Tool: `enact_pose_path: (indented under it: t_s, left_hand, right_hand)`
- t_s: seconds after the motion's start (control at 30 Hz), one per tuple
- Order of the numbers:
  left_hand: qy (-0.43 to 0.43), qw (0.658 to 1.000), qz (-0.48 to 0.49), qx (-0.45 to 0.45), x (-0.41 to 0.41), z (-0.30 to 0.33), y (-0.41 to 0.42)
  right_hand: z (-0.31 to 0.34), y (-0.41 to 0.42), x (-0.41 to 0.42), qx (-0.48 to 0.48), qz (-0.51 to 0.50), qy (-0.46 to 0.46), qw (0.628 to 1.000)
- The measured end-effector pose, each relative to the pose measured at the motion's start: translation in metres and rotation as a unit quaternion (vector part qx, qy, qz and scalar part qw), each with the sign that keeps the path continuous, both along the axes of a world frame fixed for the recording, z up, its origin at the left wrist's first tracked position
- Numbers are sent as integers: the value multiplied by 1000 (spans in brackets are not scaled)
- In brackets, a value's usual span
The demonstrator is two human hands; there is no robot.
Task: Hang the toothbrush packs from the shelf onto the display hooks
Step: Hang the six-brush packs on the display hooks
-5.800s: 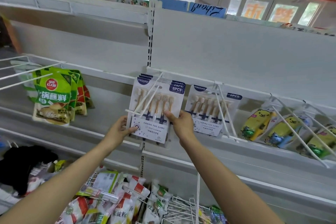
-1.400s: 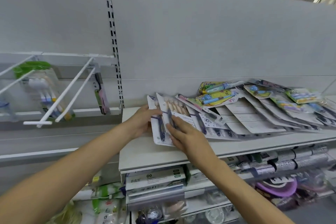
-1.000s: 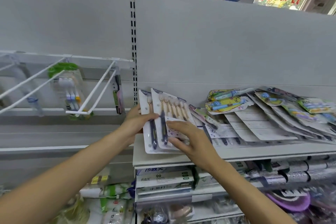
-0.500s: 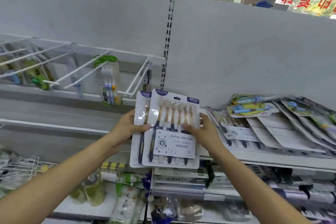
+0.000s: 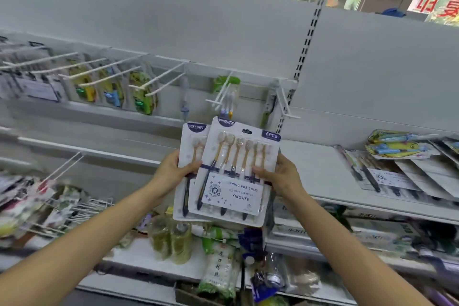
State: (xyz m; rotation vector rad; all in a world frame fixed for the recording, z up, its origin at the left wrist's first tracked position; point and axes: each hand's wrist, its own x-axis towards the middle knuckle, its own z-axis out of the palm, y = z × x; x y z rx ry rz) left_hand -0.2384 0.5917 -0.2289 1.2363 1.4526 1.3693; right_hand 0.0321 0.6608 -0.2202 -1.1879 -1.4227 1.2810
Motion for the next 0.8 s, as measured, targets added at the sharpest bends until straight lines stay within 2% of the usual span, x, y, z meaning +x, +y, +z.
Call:
enact_pose_path:
  t_s: [0.17,0.43,0.63,0.8]
  left_hand:
    - [22,1000,20,9,-100,-3,-44]
    - [-2,994,111,5,-245,1,-106]
    - [-30,984,178,-6,-339,-3,-115]
    - [-14,978,208,-9,-416,-3,-98]
  right_hand:
    - [0,-37,-101,-4,12,-4,1000]
    - [3,-82,-255,-28,76,-6,997]
    - [2,-76,-356,-11,123,-20,992]
    - [-6,-48,-431,-7,159,-37,987]
